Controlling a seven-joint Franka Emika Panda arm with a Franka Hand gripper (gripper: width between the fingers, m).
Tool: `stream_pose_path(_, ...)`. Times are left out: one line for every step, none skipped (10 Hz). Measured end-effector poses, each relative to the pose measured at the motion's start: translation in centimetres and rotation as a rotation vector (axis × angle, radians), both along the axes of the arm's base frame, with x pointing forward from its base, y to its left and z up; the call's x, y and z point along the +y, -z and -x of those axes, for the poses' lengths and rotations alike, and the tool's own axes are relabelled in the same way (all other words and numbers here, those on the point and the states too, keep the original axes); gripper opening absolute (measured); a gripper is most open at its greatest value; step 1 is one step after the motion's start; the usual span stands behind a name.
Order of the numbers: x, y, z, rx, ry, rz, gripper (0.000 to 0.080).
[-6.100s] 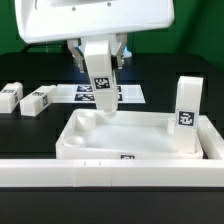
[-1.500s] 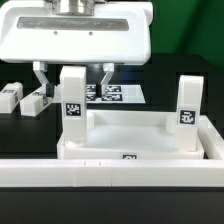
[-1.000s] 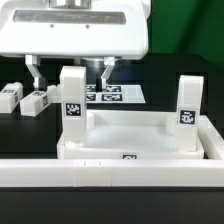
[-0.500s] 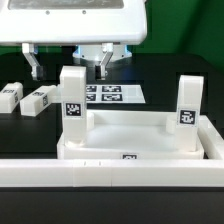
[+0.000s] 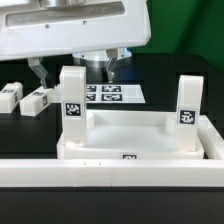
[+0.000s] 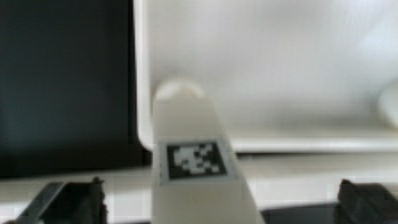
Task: Assemble desk
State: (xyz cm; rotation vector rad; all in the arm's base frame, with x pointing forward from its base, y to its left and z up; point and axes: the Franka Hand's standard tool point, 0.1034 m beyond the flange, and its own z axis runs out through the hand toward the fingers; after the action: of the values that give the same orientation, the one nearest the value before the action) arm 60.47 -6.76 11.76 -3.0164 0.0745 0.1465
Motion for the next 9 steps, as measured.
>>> stream_pose_path(-0.79,-0.03,-1.43,-0.048,-0.004,0.018,0.0649)
stream_pose_path(-0.74,0.11,-1.19,-0.048,-0.003,0.019,0.0649)
stream_pose_path(-0.74,0.13,-1.23,-0.048,-0.003,0.019,0.0649)
stream_pose_path(-0.79,0.19,-1.21,-0.046,-0.004,0.02,0.0649)
stream_pose_path(-1.14,0.33,-1.1,-0.022,-0.033,0.045,0.0649)
stream_pose_path(-1.39,0.45,-1.45,-0.02,-0.064,0.074,0.0649)
stream_pose_path(-1.1,0.39,-1.59,-0.023,-0.084,0.086,0.0649)
stream_pose_path(-0.75,0.32,-1.7,-0.025,-0.092,0.086,0.0649)
stream_pose_path(-0.57,0.4,-1.74,-0.026,-0.094,0.086,0.0649)
